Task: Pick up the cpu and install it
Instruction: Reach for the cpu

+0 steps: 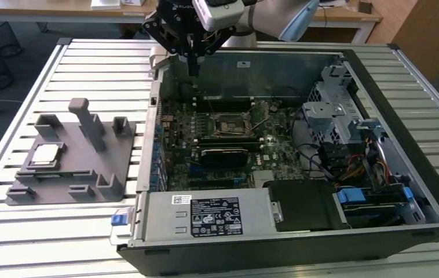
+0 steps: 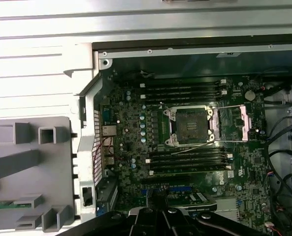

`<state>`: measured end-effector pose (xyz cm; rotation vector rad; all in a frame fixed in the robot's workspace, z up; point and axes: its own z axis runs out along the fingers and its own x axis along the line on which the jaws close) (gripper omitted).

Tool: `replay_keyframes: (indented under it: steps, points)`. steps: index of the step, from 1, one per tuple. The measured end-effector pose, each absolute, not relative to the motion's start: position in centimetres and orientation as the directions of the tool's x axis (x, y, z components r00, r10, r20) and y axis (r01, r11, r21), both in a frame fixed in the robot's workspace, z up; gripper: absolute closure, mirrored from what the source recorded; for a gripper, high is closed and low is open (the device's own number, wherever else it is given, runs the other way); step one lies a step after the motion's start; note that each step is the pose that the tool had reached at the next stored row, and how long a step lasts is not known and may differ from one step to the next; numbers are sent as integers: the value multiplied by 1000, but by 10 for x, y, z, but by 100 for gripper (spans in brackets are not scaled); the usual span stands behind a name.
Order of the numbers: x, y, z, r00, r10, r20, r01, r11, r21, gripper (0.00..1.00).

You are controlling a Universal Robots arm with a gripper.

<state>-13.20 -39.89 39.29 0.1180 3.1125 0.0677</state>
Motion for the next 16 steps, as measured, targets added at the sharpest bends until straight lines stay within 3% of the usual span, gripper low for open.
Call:
replay_keyframes:
  steps: [16]
  points:
    - [-139,-399,392,-997,76,-24,75,996,44,89]
